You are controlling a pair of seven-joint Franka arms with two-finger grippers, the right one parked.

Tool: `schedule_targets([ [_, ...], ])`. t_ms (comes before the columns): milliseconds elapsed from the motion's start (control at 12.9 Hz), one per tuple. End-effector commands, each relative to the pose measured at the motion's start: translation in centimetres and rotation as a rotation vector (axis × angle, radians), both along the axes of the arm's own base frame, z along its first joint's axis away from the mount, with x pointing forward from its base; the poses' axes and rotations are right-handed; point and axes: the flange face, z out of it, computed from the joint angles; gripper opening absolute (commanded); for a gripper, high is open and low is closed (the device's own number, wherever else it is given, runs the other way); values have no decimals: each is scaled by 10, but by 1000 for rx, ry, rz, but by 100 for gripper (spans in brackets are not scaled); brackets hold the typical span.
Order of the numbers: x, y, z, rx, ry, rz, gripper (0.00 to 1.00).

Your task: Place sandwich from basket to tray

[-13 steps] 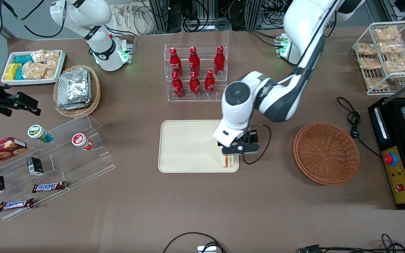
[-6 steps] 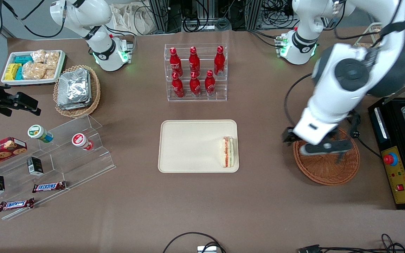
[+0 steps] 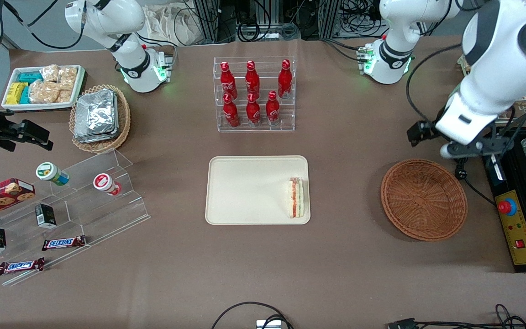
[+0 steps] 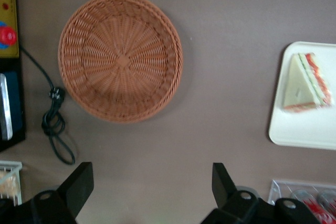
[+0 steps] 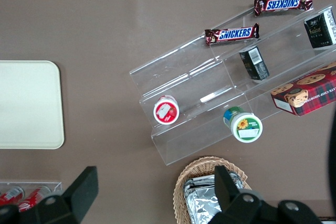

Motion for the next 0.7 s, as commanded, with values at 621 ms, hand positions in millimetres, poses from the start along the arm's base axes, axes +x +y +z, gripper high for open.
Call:
schedule_targets([
  [621, -22, 27, 34, -22, -25, 4, 100],
])
